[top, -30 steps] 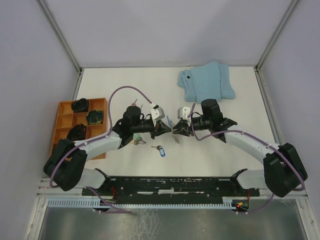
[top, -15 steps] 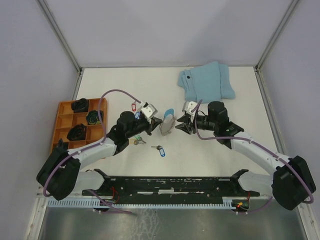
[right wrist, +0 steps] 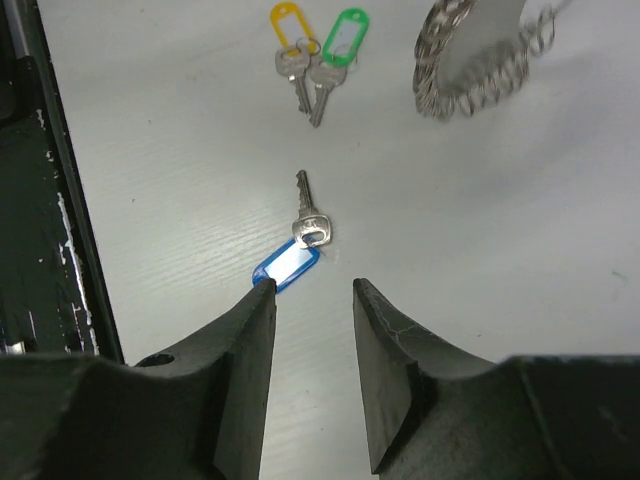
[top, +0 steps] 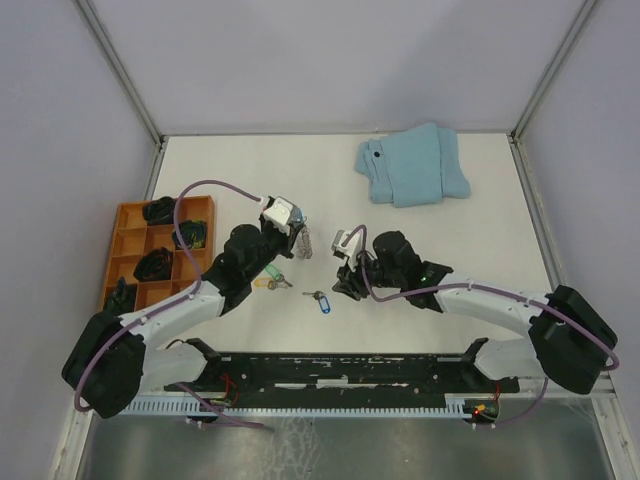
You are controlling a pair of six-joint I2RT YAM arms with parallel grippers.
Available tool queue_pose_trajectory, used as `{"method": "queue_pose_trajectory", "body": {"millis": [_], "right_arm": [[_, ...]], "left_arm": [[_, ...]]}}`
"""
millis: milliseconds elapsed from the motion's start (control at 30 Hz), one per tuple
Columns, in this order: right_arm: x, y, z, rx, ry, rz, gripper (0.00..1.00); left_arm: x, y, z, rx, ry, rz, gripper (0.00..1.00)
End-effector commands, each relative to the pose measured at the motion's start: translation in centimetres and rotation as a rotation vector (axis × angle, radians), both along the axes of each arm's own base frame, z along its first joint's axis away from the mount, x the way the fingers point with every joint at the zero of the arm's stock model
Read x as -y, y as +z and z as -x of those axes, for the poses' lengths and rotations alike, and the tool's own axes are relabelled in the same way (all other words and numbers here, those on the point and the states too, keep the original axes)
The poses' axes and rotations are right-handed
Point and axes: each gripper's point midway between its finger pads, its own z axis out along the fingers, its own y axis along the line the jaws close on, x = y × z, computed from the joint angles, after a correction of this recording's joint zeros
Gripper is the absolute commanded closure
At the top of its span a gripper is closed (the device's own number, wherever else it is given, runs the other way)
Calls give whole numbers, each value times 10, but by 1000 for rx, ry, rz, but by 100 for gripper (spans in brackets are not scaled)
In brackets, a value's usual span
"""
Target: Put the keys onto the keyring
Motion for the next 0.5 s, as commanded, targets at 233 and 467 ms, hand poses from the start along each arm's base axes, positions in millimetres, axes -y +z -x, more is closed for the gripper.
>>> {"method": "queue_pose_trajectory", "body": {"millis": [233,467], "right_arm": [[-23,-37,-15,-198,-291,57,55],[-43,-55,-17,-244,-443,59,49]], "left_arm": [[-30,14,-7,37,161,7,97],[-36,12,-6,40,186,-4,97]]}}
